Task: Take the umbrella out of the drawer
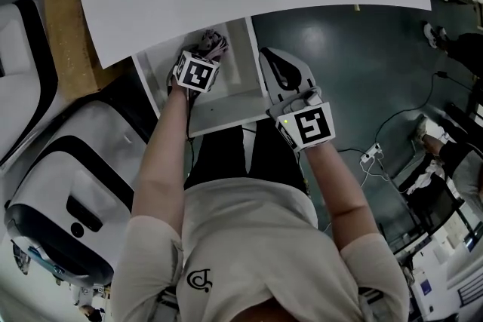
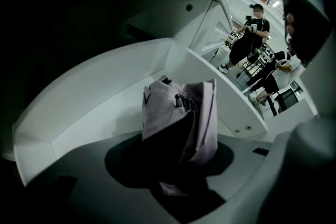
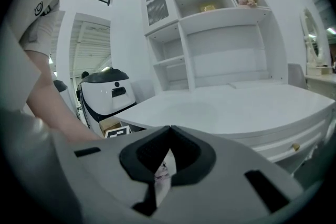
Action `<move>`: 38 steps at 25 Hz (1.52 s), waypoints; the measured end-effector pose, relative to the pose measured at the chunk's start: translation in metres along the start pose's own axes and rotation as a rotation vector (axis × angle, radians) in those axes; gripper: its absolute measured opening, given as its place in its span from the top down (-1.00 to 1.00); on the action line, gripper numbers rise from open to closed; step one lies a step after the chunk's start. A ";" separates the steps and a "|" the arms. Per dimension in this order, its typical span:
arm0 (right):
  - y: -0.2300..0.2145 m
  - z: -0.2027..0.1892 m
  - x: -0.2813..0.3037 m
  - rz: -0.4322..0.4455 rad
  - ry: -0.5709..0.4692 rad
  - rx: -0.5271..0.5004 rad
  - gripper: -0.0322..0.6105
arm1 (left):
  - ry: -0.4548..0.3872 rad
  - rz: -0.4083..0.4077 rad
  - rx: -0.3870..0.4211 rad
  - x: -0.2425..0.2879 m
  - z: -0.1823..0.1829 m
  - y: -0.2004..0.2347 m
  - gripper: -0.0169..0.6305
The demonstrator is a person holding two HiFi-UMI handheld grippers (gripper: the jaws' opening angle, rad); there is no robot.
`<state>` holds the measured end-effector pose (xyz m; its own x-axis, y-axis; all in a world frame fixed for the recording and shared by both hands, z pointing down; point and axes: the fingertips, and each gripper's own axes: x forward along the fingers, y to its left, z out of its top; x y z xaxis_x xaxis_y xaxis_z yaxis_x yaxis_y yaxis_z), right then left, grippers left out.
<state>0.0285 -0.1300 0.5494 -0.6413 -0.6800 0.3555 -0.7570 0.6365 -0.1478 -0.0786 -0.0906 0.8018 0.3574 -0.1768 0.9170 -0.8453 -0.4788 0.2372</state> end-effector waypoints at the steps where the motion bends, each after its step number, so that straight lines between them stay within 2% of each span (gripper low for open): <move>1: 0.001 0.003 -0.002 -0.001 -0.007 0.002 0.88 | -0.012 -0.003 0.006 -0.004 0.004 -0.003 0.25; 10: 0.014 0.033 -0.019 -0.018 -0.053 -0.016 0.88 | -0.114 -0.003 0.123 -0.065 0.030 -0.031 0.25; 17: 0.028 0.070 -0.028 -0.005 -0.115 -0.093 0.88 | -0.258 0.028 0.158 -0.128 0.053 -0.051 0.25; 20: 0.035 0.084 -0.034 0.010 -0.128 -0.103 0.88 | -0.338 0.057 0.147 -0.164 0.064 -0.055 0.25; 27: 0.044 0.109 -0.045 -0.020 -0.137 -0.131 0.88 | -0.557 0.132 0.145 -0.255 0.089 -0.060 0.25; 33: 0.062 0.145 -0.047 0.033 -0.200 -0.181 0.88 | -0.763 0.223 0.179 -0.345 0.105 -0.065 0.25; 38: 0.087 0.179 -0.047 0.095 -0.265 -0.243 0.88 | -0.936 0.292 0.164 -0.418 0.107 -0.064 0.25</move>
<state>-0.0298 -0.1077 0.3541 -0.7415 -0.6642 0.0949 -0.6611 0.7474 0.0657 -0.1317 -0.0783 0.3687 0.3728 -0.8803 0.2934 -0.9101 -0.4086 -0.0695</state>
